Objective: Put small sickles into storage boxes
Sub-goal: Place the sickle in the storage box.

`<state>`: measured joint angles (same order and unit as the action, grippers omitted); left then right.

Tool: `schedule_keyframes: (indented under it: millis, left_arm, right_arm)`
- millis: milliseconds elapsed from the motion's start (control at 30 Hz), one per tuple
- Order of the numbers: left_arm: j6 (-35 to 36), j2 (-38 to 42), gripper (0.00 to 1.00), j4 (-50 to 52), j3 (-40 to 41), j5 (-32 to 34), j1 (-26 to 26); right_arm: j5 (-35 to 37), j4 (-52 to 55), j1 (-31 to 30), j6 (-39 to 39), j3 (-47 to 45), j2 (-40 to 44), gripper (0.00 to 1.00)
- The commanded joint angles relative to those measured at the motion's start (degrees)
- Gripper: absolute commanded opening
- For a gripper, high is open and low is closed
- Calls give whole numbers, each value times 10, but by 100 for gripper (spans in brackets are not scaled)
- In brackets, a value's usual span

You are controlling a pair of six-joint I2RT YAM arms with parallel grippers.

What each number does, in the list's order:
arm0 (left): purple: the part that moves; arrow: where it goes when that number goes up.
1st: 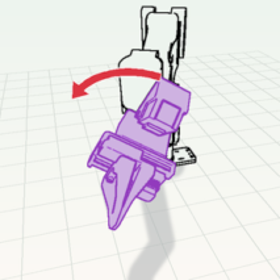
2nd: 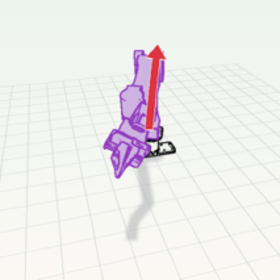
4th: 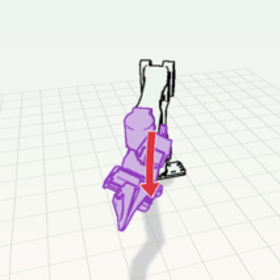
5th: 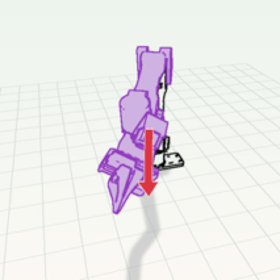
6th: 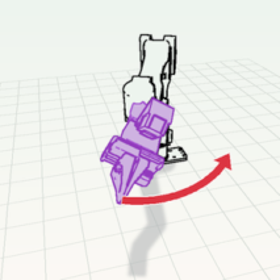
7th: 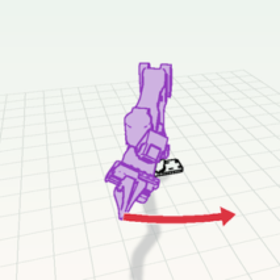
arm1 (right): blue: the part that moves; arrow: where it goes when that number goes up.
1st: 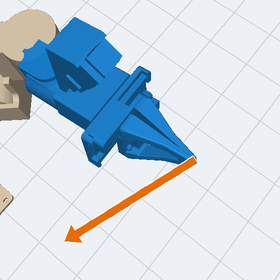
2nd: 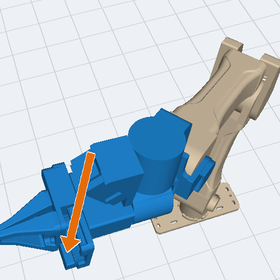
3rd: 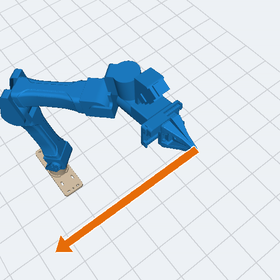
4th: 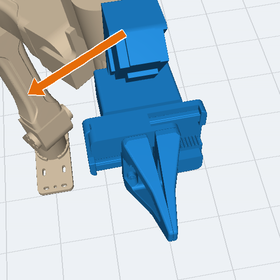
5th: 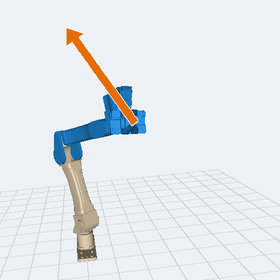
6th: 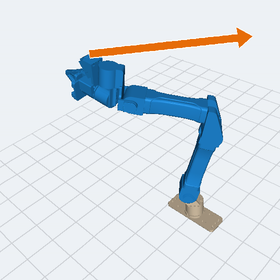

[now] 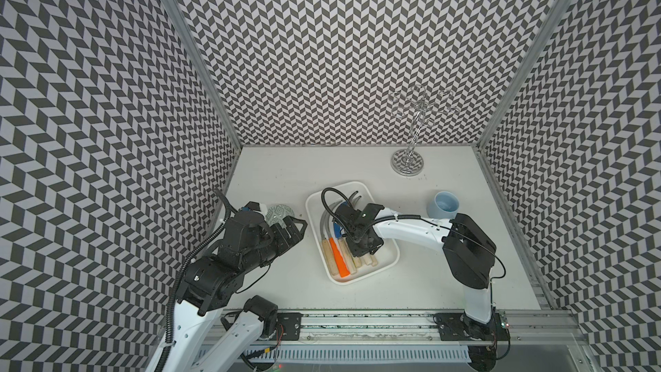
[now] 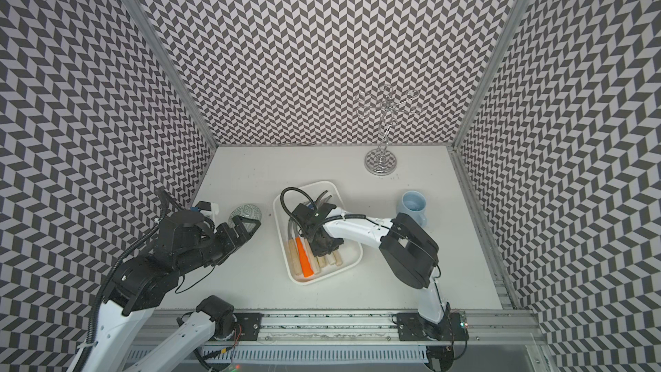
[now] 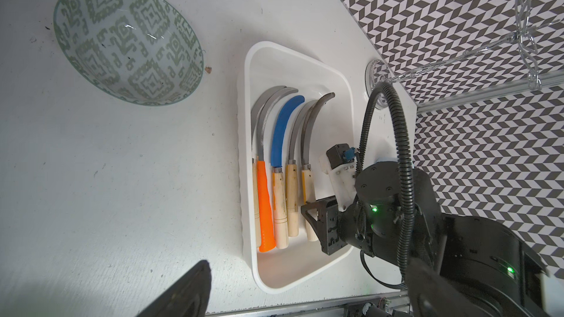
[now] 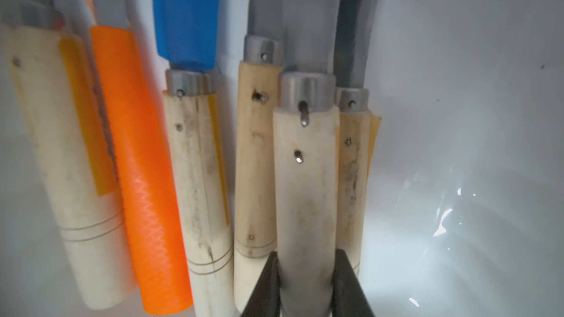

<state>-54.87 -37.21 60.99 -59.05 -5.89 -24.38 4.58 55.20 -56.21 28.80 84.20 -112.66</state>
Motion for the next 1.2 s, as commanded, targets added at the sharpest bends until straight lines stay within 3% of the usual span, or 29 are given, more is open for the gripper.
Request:
schedule_keyframes:
  millis: [0,400,600,733,1167]
  left_arm:
    - [11,-8,100,-18,3,-2,-2]
    - [17,-22,100,-29,6,-6,-1]
    - [15,-20,100,-33,13,-7,-1]
    - [16,-21,100,-37,16,-7,0]
    - [16,-26,100,-47,22,-12,4]
  right_arm:
    - [7,-19,8,-14,-9,-8,0]
    - [-11,-28,9,-10,-4,-21,0]
    - [18,-11,10,0,2,-32,0]
    - [13,-12,9,1,1,-30,6]
    - [-3,6,10,0,27,-31,11]
